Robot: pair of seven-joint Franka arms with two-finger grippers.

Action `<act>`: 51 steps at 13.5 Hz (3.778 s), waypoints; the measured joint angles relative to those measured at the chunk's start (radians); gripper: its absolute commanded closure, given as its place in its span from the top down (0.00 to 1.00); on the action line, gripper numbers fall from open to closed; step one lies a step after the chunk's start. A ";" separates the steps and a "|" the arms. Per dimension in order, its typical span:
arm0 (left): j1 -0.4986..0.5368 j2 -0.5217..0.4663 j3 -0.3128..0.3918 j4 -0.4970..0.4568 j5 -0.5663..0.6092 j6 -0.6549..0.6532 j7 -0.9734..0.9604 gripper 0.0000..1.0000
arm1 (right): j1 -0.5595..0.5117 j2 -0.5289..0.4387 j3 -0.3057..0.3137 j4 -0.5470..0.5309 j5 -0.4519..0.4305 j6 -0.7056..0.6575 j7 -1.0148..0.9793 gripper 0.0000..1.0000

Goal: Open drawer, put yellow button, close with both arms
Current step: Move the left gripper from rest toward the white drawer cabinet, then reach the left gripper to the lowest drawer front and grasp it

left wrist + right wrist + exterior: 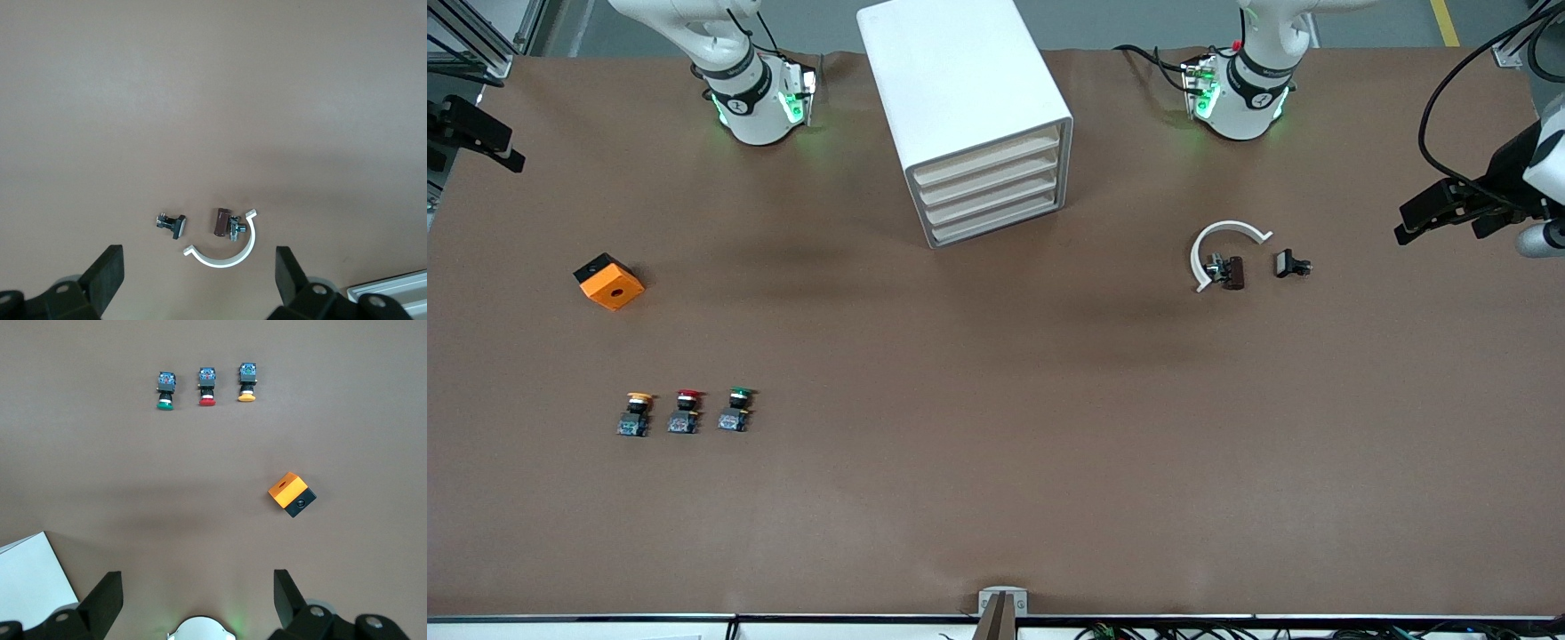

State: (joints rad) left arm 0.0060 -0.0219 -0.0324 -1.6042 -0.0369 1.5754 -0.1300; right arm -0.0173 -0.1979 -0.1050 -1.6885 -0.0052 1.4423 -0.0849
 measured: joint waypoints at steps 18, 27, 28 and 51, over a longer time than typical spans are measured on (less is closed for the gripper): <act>-0.181 0.425 -0.026 0.102 -0.216 0.118 -0.862 1.00 | 0.000 0.000 -0.001 0.001 0.000 0.000 0.000 1.00; -0.266 0.583 -0.027 0.105 -0.525 -0.141 -1.360 1.00 | -0.007 0.000 -0.003 0.001 0.000 0.000 0.000 1.00; -0.265 0.613 -0.026 0.105 -0.581 -0.185 -1.415 1.00 | -0.007 0.000 -0.003 0.001 0.000 0.000 0.000 1.00; -0.518 0.780 -0.030 0.057 -0.930 -0.399 -1.999 0.61 | -0.049 0.177 -0.004 0.016 -0.002 0.068 -0.001 1.00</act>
State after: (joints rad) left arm -0.5119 0.7580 -0.0621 -1.5477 -0.9666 1.1767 -2.1287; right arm -0.0661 -0.0207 -0.1095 -1.6724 -0.0071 1.5100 -0.0856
